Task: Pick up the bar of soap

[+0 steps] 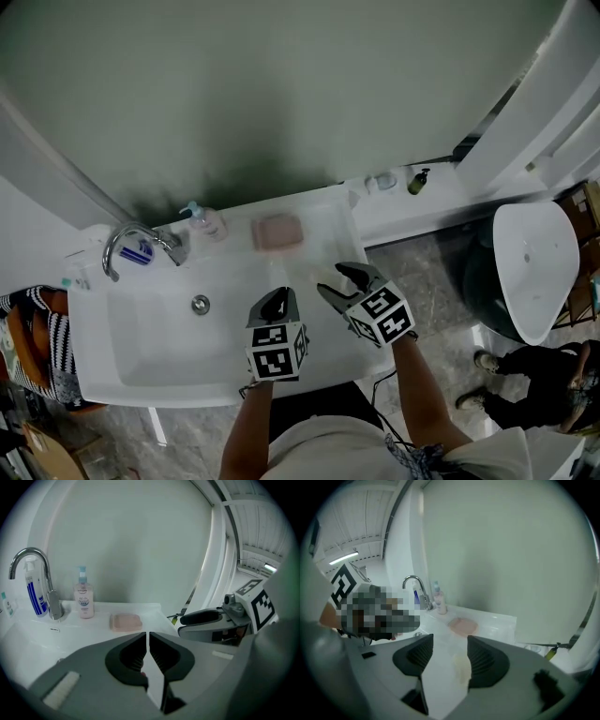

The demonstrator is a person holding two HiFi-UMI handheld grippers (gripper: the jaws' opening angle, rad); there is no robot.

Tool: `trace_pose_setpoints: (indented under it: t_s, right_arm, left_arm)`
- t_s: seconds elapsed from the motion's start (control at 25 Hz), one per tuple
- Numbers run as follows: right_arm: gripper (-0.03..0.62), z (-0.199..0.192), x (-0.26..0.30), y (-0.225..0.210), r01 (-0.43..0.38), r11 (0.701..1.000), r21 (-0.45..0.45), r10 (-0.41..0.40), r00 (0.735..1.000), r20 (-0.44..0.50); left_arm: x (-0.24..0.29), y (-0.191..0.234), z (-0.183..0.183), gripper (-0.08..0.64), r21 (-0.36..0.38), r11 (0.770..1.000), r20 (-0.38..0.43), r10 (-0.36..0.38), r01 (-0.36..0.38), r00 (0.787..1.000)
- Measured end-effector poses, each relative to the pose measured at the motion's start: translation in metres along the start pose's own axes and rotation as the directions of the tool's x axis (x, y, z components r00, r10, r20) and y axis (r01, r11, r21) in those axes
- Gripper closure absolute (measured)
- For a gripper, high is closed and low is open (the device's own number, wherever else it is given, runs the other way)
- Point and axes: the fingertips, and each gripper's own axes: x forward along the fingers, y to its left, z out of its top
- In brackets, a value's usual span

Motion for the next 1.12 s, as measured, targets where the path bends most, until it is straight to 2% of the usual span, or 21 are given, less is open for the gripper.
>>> trace_pose_setpoints:
  t_s: [0.08, 0.16, 0.32, 0.44, 0.64, 0.8, 0.96, 1.0, 1.04, 1.08, 1.12]
  right_arm:
    - [0.357, 0.006, -0.008, 0.005, 0.04, 0.999, 0.024, -0.041, 0.998, 0.044]
    - [0.357, 0.005, -0.011, 0.015, 0.045, 0.998, 0.048, -0.047, 0.998, 0.045]
    - [0.359, 0.011, -0.018, 0.037, 0.077, 0.997, 0.03, -0.079, 0.994, 0.07]
    - [0.359, 0.017, -0.022, 0.049, 0.105, 0.994, 0.042, -0.109, 0.988, 0.107]
    - [0.359, 0.017, -0.03, 0.049, 0.23, 0.962, 0.15, -0.25, 0.96, 0.125]
    - [0.359, 0.013, -0.032, 0.062, 0.222, 0.956, 0.193, -0.251, 0.958, 0.14]
    - [0.37, 0.007, -0.03, 0.072, 0.227, 0.957, 0.183, -0.25, 0.961, 0.116]
    - [0.39, 0.006, -0.032, 0.073, 0.242, 0.953, 0.182, -0.265, 0.957, 0.114]
    - [0.446, 0.005, -0.033, 0.072, 0.262, 0.947, 0.184, -0.285, 0.952, 0.114]
    - [0.537, 0.004, -0.035, 0.071, 0.279, 0.942, 0.186, -0.303, 0.946, 0.115]
    - [0.546, 0.004, -0.036, 0.071, 0.288, 0.939, 0.187, -0.312, 0.943, 0.115]
  left_arm:
    - [-0.004, 0.001, -0.001, 0.534, -0.002, 1.0, 0.01, -0.001, 0.001, 1.0]
    - [-0.009, 0.002, -0.001, 0.534, -0.007, 1.0, 0.027, -0.001, 0.001, 1.0]
    - [-0.029, 0.007, 0.0, 0.549, 0.0, 1.0, 0.089, 0.03, -0.03, 0.996]
    - [-0.038, 0.009, -0.006, 0.549, -0.009, 1.0, 0.091, 0.024, -0.023, 0.996]
    - [-0.051, 0.01, -0.009, 0.549, -0.006, 1.0, 0.111, 0.022, -0.022, 0.994]
    - [-0.061, 0.011, -0.011, 0.551, -0.014, 1.0, 0.13, 0.024, -0.022, 0.991]
    - [-0.066, 0.008, -0.016, 0.551, -0.011, 1.0, 0.131, 0.018, -0.016, 0.991]
    - [-0.067, 0.008, -0.017, 0.551, -0.011, 1.0, 0.131, 0.018, -0.016, 0.991]
    - [-0.068, 0.008, -0.019, 0.551, -0.012, 1.0, 0.132, 0.018, -0.016, 0.991]
    - [-0.069, 0.008, -0.02, 0.551, -0.014, 1.0, 0.132, 0.018, -0.017, 0.991]
    - [-0.07, 0.007, -0.02, 0.551, -0.014, 1.0, 0.131, 0.018, -0.016, 0.991]
